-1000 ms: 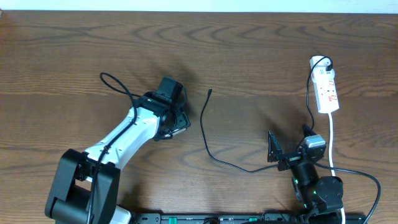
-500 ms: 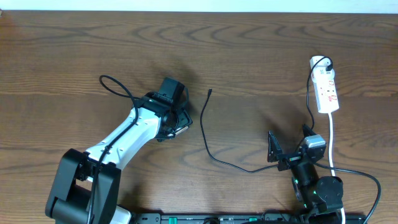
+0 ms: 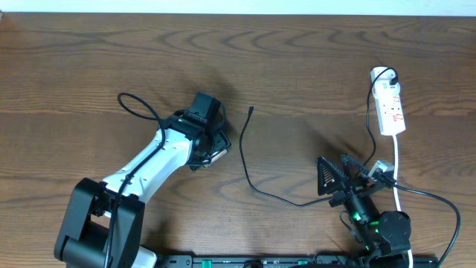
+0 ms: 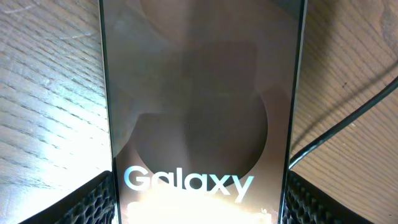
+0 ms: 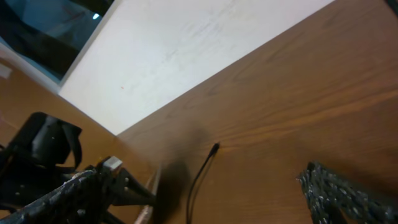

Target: Plug charger to phone and switch on socket

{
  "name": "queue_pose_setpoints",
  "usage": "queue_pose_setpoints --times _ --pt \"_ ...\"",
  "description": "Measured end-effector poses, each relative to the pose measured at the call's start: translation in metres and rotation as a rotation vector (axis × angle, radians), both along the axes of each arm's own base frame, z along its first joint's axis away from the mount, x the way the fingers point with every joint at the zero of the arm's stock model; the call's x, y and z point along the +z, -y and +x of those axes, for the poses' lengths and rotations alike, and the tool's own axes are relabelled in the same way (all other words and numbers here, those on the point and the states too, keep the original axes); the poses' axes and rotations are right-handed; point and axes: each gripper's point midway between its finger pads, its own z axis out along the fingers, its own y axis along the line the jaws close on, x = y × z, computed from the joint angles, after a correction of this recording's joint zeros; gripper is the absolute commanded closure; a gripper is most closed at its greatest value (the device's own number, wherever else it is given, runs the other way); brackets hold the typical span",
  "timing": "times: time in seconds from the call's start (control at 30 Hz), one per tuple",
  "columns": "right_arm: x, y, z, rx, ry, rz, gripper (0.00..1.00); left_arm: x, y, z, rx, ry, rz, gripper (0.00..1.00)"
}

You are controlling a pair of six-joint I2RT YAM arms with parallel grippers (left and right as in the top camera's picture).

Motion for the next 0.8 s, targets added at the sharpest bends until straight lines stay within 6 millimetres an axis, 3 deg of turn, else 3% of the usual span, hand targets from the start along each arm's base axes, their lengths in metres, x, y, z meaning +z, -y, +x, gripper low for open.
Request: queue_pose_setpoints --times 0.27,0.47,0.8 --pt "-0.001 -0.02 -0.009 0.126 -0.002 -0.004 0.01 0.001 0.006 -0.001 0.011 -0.013 -0.037 0.93" --pt "-0.026 -0.048 -0.019 0.284 -0.093 -0.055 0.01 0.002 0.01 -0.002 0.007 -0.016 -0.063 0.93" --pt "-0.036 -0.105 -0.029 0.498 -0.103 -0.101 0.01 0.004 0.015 0.001 0.002 -0.01 -0.092 0.93"
